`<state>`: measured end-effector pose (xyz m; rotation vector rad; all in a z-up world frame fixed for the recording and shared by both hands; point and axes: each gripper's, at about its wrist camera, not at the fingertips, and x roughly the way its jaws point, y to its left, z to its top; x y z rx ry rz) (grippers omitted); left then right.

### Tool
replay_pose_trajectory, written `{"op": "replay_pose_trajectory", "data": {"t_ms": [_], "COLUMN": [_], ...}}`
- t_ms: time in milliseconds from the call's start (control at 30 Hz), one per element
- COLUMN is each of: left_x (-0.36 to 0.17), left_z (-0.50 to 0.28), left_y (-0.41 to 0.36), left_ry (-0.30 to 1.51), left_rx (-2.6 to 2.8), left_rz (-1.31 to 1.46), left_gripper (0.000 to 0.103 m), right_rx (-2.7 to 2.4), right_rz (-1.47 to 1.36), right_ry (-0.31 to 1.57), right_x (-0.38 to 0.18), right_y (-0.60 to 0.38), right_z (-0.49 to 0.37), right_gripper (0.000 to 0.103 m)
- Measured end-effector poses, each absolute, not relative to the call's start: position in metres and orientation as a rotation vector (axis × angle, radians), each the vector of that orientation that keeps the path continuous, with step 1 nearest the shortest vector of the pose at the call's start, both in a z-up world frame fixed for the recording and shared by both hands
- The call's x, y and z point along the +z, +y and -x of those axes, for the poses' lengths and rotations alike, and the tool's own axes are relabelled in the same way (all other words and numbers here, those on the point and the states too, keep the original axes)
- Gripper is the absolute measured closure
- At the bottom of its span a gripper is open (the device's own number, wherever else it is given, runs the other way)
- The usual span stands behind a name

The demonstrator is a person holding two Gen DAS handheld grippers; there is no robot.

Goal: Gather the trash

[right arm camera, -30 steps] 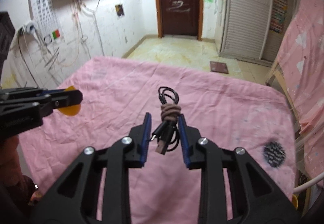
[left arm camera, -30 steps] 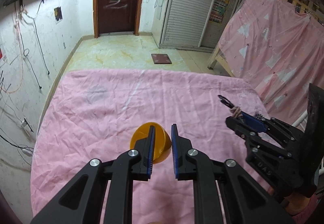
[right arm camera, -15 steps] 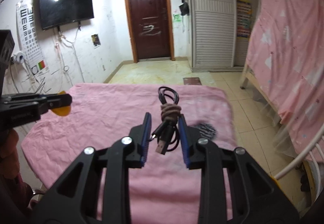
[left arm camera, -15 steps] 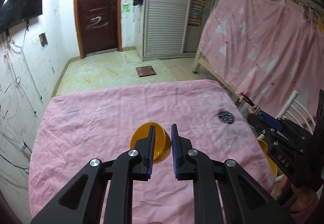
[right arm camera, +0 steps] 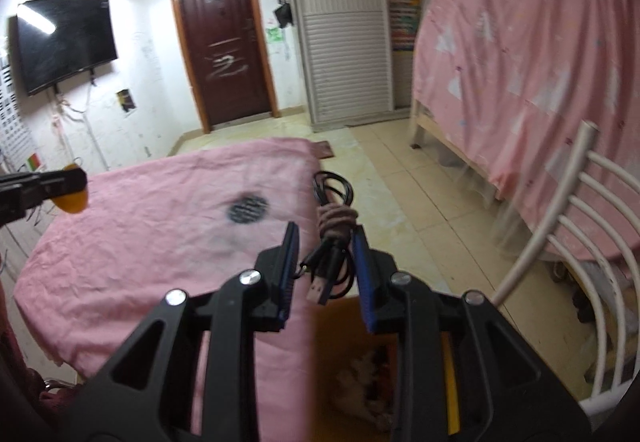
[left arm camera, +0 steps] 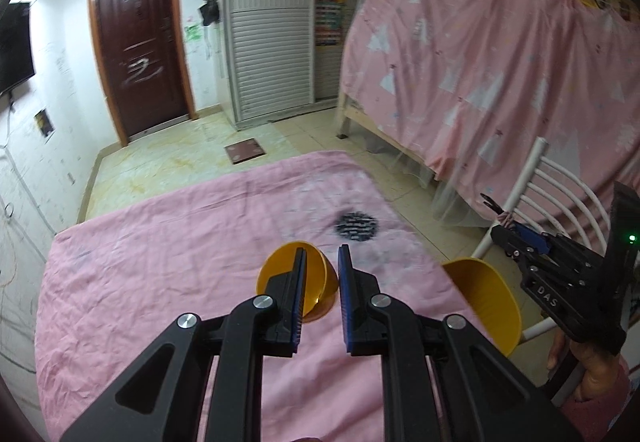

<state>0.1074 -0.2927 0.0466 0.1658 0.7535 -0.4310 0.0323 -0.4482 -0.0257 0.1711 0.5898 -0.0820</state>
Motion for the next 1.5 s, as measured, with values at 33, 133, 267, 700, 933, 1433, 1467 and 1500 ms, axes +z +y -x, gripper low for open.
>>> {"op": "replay_pose_trajectory", "data": {"t_ms": [33,133,267,700,933,1433,1467,1500], "left_x": [0.046,0.042,0.039,0.026,0.016,0.021,0.023,0.026], "left_z": [-0.106,-0.102,-0.096,-0.081,-0.078,-0.090,-0.090,-0.090], "left_y": [-0.300,-0.321,-0.347,-0.409,-0.440,-0.415,-0.408,-0.402], "left_ry": [0.755,0.758,0.768,0.806,0.830,0.803,0.789,0.777], "left_rx": [-0.443,-0.472,-0.508,-0.757,-0.898,-0.905,-0.895,-0.887], "left_rz": [-0.174,-0.200,-0.226,-0.170,-0.107,-0.020,-0.006,0.008], "left_gripper": [0.095,0.095,0.095,0.095,0.095,0.036,0.033,0.025], "right_rx": [-0.093,-0.117,-0.142,-0.162,-0.222,-0.214,-0.209,-0.203], "right_rz": [-0.179,-0.205,-0.220,-0.317,-0.378,-0.386,-0.388,-0.393], "right_ry": [0.594,0.608,0.628,0.586,0.531,0.505,0.497,0.486], "right_x": [-0.029,-0.041,-0.054,-0.058,-0.052,-0.047,-0.045,-0.043], "right_y": [-0.455,-0.471,-0.488,-0.523,-0.544,-0.540,-0.537,-0.533], "right_z": [-0.029,-0.023,-0.020,0.000,0.018,0.016,0.016,0.015], "right_gripper": [0.078,0.078,0.078,0.048,0.039,0.010,0.008,0.006]}}
